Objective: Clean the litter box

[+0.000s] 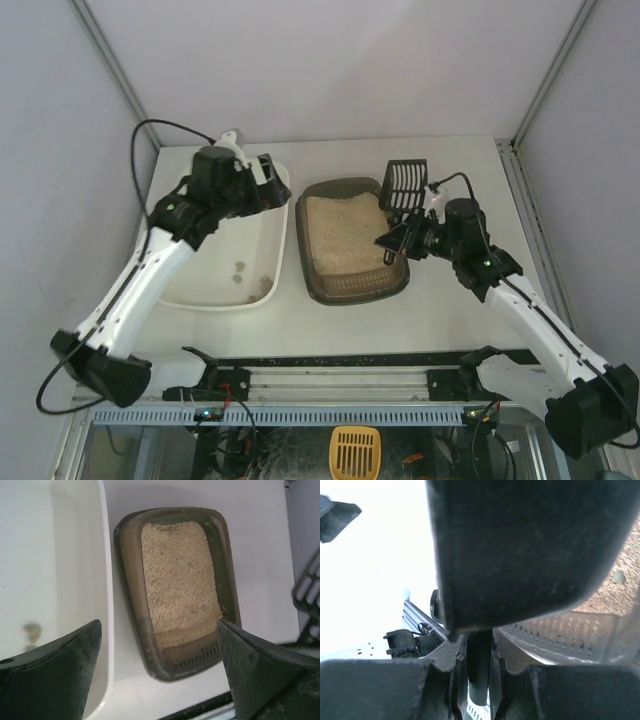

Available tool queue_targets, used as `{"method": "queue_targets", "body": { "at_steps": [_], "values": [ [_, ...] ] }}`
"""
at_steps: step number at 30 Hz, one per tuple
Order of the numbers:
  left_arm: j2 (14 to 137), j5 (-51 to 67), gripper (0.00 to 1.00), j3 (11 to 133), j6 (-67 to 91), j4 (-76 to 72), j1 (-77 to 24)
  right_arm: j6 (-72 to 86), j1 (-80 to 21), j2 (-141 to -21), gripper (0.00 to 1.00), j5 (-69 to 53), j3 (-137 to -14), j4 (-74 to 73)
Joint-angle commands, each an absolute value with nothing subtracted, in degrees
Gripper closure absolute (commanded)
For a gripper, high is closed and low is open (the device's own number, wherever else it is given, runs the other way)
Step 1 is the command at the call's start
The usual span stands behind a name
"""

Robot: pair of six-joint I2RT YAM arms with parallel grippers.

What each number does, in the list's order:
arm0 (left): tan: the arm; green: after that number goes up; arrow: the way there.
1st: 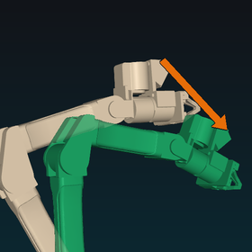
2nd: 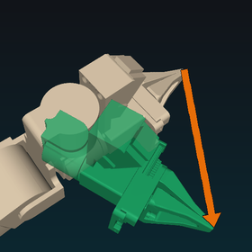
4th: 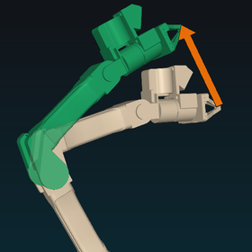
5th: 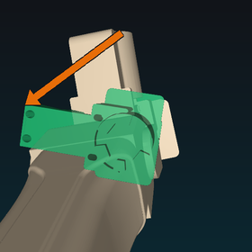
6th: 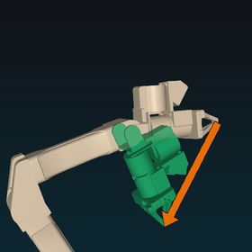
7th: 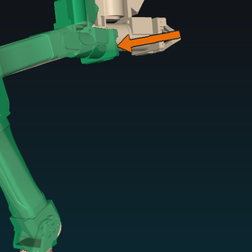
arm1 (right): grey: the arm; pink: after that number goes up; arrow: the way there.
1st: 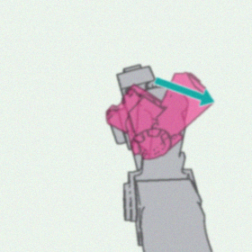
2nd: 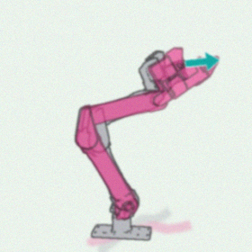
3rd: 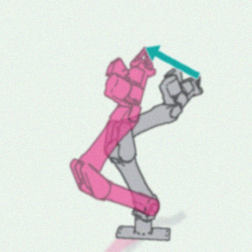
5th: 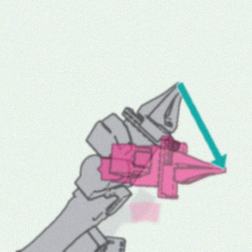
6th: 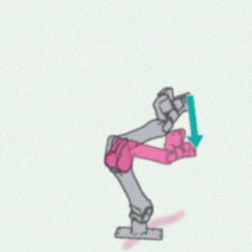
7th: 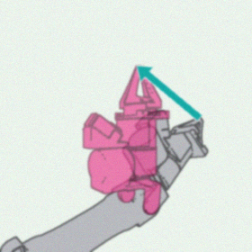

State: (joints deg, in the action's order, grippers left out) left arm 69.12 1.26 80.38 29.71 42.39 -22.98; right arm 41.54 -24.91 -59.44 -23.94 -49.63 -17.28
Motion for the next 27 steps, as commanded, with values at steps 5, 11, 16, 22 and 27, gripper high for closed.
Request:
{"method": "queue_targets", "body": {
  "at_steps": [5,11,16,22,27],
  "values": [
    [92.84,-18.65,0.00,91.49,39.04,42.39,-35.31,45.63,-20.26,-48.59,1.00,-27.82,-44.51,-15.47],
    [105.20,-22.15,0.03,97.67,36.28,44.49,-35.51,45.73,-17.65,-43.26,1.00,-27.99,-41.73,-16.98],
    [110.82,-23.98,0.06,99.59,33.81,43.93,-35.67,44.87,-15.26,-43.21,1.00,-30.47,-40.63,-16.64],
    [116.23,-22.86,0.18,102.26,31.07,42.37,-35.68,44.77,-12.99,-44.53,1.00,-33.13,-39.39,-13.71],
    [119.95,-22.04,0.26,104.06,29.81,42.75,-35.77,44.26,-11.08,-45.53,1.00,-35.21,-38.88,-12.31]
  ]
}}
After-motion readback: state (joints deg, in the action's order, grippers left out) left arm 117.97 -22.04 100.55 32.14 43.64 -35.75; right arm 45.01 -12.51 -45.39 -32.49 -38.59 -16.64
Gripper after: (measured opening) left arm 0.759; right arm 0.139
